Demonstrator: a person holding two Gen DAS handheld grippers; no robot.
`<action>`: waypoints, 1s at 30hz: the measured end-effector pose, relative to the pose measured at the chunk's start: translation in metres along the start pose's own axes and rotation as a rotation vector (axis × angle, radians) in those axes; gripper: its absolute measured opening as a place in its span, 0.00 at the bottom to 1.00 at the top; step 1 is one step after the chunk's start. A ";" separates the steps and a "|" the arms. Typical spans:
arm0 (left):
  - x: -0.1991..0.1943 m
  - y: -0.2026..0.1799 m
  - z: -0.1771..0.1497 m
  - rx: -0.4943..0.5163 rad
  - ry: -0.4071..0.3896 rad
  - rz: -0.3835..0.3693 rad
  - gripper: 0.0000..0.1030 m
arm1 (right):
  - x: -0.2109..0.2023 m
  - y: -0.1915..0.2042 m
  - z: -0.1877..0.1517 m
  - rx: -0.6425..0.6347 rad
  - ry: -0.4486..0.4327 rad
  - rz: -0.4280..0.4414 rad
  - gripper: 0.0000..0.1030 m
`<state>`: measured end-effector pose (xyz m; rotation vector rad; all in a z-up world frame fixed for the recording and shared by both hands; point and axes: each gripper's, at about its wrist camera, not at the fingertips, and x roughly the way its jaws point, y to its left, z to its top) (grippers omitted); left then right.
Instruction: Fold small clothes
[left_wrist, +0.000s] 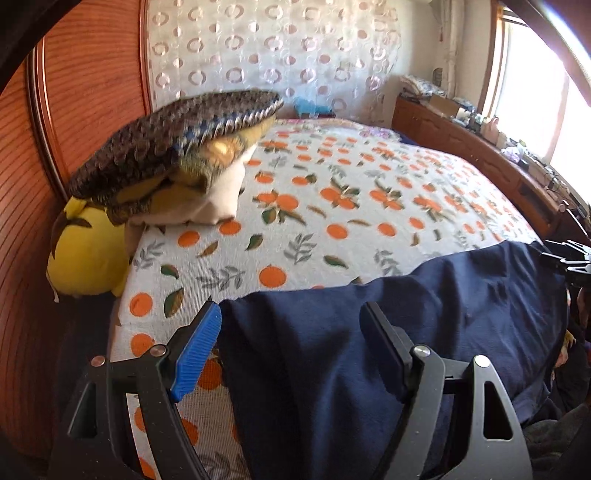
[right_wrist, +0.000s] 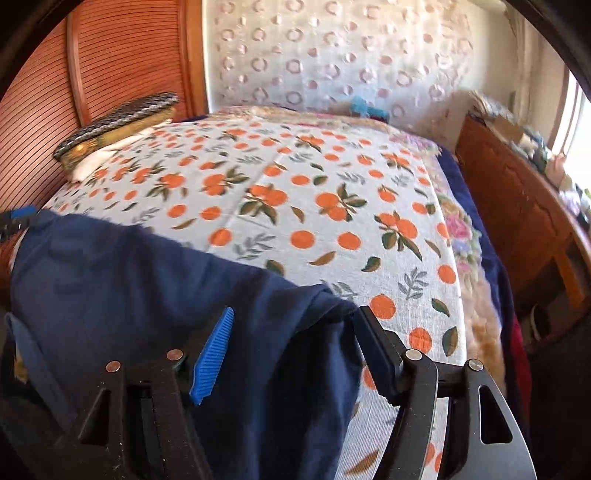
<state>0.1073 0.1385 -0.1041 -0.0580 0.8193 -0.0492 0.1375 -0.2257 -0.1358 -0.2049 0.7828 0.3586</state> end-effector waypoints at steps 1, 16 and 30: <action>0.002 0.001 -0.001 -0.003 0.006 -0.002 0.76 | 0.005 -0.002 0.003 0.011 0.007 -0.006 0.67; 0.021 0.010 -0.005 -0.017 0.047 0.021 0.76 | 0.019 -0.014 0.001 0.080 0.001 0.088 0.28; 0.017 0.014 -0.003 -0.031 0.039 -0.024 0.47 | 0.008 -0.015 -0.011 0.096 -0.067 0.088 0.15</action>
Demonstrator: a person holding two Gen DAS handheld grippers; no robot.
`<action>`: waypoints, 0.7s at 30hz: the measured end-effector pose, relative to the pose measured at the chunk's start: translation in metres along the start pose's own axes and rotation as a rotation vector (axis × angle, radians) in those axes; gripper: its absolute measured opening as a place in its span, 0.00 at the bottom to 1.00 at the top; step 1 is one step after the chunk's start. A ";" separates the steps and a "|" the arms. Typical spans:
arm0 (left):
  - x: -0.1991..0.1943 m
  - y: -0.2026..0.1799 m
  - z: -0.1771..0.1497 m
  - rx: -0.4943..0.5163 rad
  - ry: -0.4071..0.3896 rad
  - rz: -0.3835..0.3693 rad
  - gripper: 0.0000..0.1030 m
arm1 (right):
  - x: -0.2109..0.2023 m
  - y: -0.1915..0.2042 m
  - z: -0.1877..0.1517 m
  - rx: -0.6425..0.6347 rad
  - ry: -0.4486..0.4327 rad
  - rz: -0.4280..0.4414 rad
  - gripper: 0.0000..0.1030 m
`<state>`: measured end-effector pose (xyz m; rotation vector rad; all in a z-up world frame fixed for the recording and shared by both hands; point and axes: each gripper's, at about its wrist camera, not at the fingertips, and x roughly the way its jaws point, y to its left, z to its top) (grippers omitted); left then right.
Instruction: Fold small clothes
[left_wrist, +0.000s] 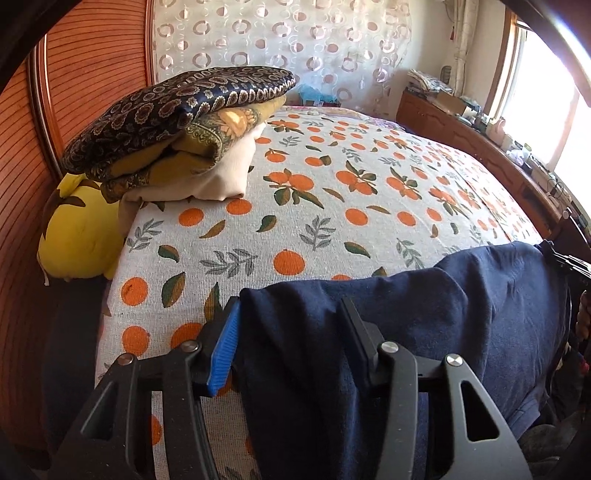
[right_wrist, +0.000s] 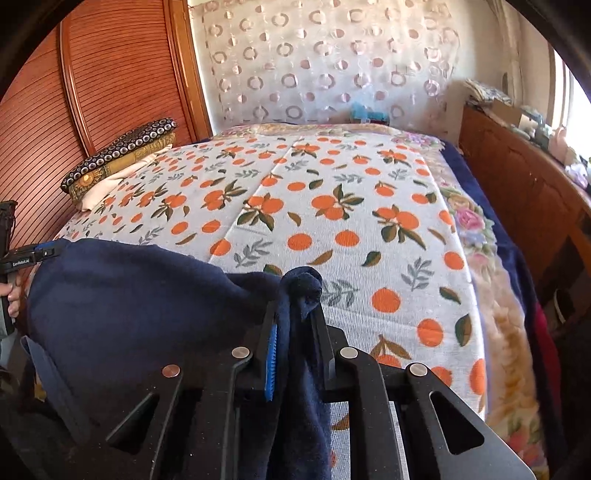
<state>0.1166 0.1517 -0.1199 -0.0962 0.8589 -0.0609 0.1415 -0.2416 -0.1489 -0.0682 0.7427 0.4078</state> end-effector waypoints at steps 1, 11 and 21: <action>0.000 -0.001 0.000 0.005 -0.001 0.001 0.42 | 0.002 0.000 -0.001 0.006 0.008 0.004 0.15; -0.044 -0.013 -0.002 0.021 -0.105 -0.102 0.10 | -0.012 0.007 0.003 0.010 -0.019 0.035 0.14; -0.160 -0.036 0.007 0.103 -0.334 -0.165 0.09 | -0.137 0.028 0.027 -0.063 -0.194 0.073 0.13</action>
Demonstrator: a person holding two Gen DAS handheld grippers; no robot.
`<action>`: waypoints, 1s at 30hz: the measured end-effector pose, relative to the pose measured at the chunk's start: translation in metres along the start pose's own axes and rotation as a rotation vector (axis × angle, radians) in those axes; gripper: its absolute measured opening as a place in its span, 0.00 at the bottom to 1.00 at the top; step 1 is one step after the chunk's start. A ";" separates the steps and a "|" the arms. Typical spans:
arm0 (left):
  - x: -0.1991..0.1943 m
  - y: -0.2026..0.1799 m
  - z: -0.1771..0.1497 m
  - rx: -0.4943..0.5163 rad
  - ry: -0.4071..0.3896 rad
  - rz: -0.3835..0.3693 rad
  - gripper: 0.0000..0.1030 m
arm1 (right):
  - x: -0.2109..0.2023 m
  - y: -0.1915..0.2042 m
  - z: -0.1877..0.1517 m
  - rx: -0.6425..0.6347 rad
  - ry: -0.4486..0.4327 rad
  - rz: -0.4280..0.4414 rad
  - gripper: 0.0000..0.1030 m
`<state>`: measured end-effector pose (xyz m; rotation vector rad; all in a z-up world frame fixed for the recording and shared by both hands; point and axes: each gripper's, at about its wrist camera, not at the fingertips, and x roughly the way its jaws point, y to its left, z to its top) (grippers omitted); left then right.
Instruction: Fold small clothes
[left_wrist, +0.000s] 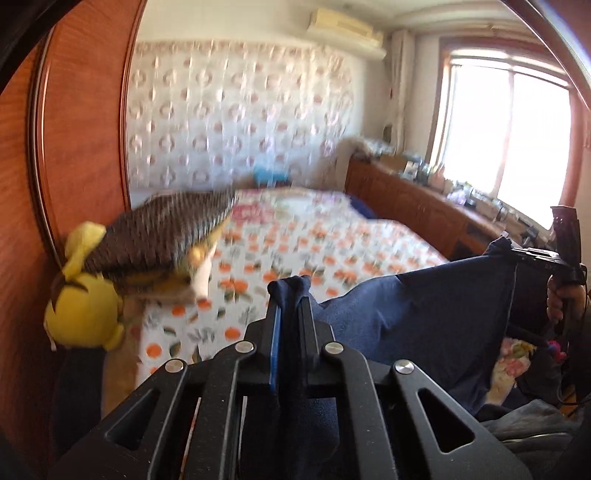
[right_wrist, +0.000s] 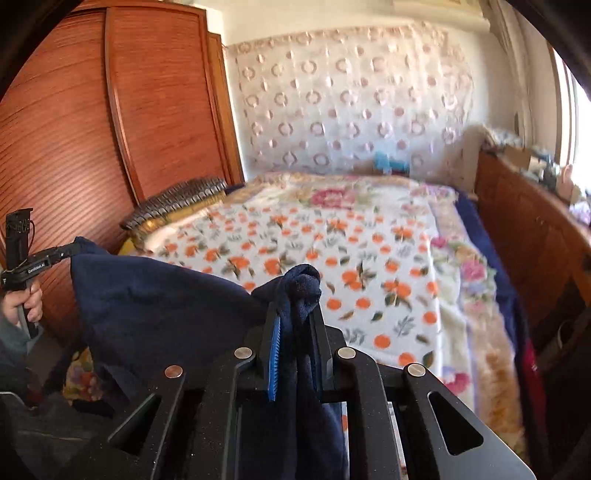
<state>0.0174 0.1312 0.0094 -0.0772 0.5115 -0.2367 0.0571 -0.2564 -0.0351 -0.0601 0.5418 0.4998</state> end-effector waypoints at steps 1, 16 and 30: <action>-0.008 0.000 0.004 0.001 -0.020 -0.002 0.09 | -0.012 0.004 0.005 -0.017 -0.018 -0.005 0.13; -0.069 -0.035 0.112 0.115 -0.297 -0.012 0.09 | -0.167 0.026 0.076 -0.212 -0.338 -0.112 0.13; 0.197 -0.007 0.133 0.067 -0.056 0.117 0.09 | 0.081 -0.046 0.104 -0.110 -0.116 -0.170 0.13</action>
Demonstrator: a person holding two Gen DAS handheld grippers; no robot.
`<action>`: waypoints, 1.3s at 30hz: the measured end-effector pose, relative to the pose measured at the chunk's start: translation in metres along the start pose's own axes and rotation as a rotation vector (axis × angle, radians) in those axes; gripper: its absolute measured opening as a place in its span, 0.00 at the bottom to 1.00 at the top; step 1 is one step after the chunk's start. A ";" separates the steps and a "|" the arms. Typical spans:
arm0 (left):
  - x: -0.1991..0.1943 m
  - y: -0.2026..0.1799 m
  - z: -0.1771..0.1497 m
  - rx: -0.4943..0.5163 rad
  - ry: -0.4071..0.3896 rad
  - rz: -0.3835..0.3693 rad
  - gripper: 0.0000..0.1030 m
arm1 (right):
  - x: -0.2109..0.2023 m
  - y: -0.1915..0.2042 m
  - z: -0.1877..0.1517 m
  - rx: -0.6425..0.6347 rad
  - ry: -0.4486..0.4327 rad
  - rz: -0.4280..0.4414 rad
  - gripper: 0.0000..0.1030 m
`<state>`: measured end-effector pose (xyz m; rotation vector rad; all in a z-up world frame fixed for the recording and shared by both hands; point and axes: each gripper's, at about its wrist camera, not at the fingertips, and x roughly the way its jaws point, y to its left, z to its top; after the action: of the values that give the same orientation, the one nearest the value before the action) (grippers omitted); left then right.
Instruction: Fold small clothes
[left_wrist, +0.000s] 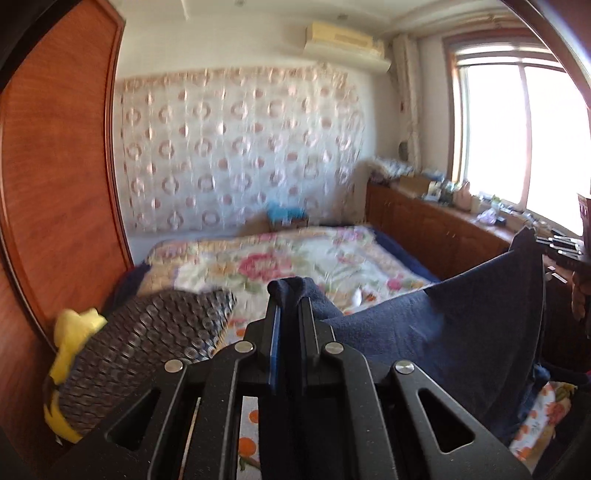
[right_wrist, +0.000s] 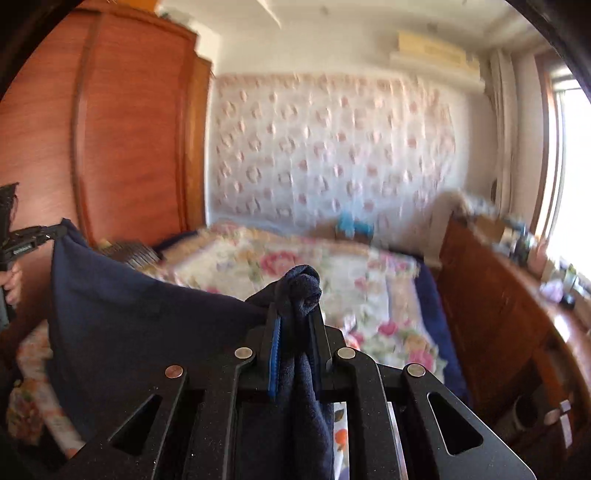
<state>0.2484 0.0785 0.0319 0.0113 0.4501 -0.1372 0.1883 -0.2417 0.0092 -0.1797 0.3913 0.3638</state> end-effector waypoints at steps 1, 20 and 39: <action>0.024 0.004 -0.006 -0.003 0.030 0.014 0.09 | 0.027 -0.002 -0.009 0.010 0.039 -0.008 0.13; 0.090 -0.006 -0.012 0.052 0.102 0.058 0.45 | 0.154 -0.022 0.005 0.074 0.328 -0.045 0.20; -0.006 -0.022 -0.120 -0.002 0.273 -0.050 0.75 | -0.028 0.021 -0.037 0.158 0.338 0.065 0.54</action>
<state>0.1882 0.0620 -0.0735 0.0172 0.7238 -0.1854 0.1440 -0.2395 -0.0151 -0.0737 0.7587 0.3654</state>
